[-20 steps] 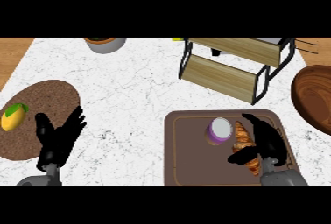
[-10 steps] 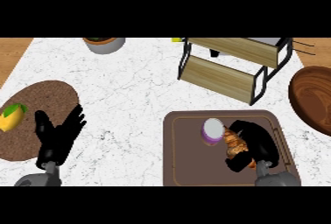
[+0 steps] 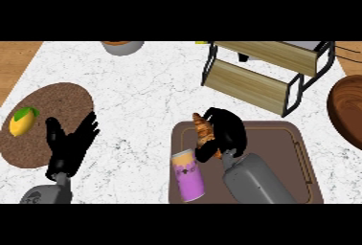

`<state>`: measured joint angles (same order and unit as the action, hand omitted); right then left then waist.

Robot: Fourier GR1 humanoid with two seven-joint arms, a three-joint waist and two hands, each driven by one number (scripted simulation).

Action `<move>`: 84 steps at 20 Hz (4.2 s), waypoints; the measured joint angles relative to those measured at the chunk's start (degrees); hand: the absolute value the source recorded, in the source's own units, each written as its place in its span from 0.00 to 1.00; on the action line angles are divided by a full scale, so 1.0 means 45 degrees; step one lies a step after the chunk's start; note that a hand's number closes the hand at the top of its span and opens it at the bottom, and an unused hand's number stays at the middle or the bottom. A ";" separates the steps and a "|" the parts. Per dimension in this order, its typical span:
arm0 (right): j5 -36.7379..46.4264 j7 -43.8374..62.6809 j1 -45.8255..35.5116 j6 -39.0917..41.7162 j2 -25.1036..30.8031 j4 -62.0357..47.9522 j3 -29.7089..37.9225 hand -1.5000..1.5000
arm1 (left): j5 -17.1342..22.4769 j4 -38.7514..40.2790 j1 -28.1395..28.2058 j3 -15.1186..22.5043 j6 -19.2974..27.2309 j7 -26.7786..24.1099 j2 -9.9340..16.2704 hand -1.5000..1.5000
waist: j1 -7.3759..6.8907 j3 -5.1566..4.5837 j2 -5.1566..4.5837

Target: Pick the croissant from the tray and place it in the tiered shelf

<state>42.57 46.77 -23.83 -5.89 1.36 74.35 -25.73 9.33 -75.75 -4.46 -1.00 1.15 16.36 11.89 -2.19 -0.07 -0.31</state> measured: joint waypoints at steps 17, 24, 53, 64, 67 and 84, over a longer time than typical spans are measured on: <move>0.2999 0.4754 -0.6858 -0.0571 -0.0160 0.2355 -0.0559 1.00 | 0.0011 -0.0047 0.0445 -0.0333 -0.0053 -0.0138 0.0122 0.50 | 0.0472 -0.0002 0.0195; 0.3242 0.4659 -0.8807 0.0814 0.0263 0.2313 0.2065 1.00 | 0.0084 -0.0091 0.0382 -0.0482 -0.0091 -0.0057 0.0170 0.50 | 0.0531 0.0001 0.0167; 0.2235 0.0053 -1.0903 0.1721 0.3586 -0.4112 0.7075 1.00 | -0.0316 -0.0500 0.0490 -0.0425 -0.0175 0.0051 -0.0138 0.50 | 0.0275 0.0009 0.0019; 0.2360 -0.2186 -1.1595 0.0128 0.4134 -0.7053 0.7630 1.00 | -0.0439 -0.0574 0.0327 -0.0457 -0.0124 0.0278 -0.0321 0.50 | 0.0237 0.0011 0.0001; 0.2326 -0.2453 -1.1689 -0.0098 0.4020 -0.7388 0.7672 1.00 | -0.0437 -0.0432 0.0237 -0.0527 -0.0184 0.0215 -0.0336 0.50 | 0.0264 0.0012 0.0011; 0.1097 -0.2670 -1.1769 -0.2370 0.4071 -0.7340 0.9366 0.00 | -0.0475 -0.0248 0.0228 -0.0724 -0.0337 0.0143 -0.0376 0.50 | 0.0335 0.0014 0.0026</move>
<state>47.51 34.76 -76.79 -16.55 19.68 41.33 16.42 7.19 -76.87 -3.44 -4.26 -0.37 17.01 10.19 -0.68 -0.01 -0.19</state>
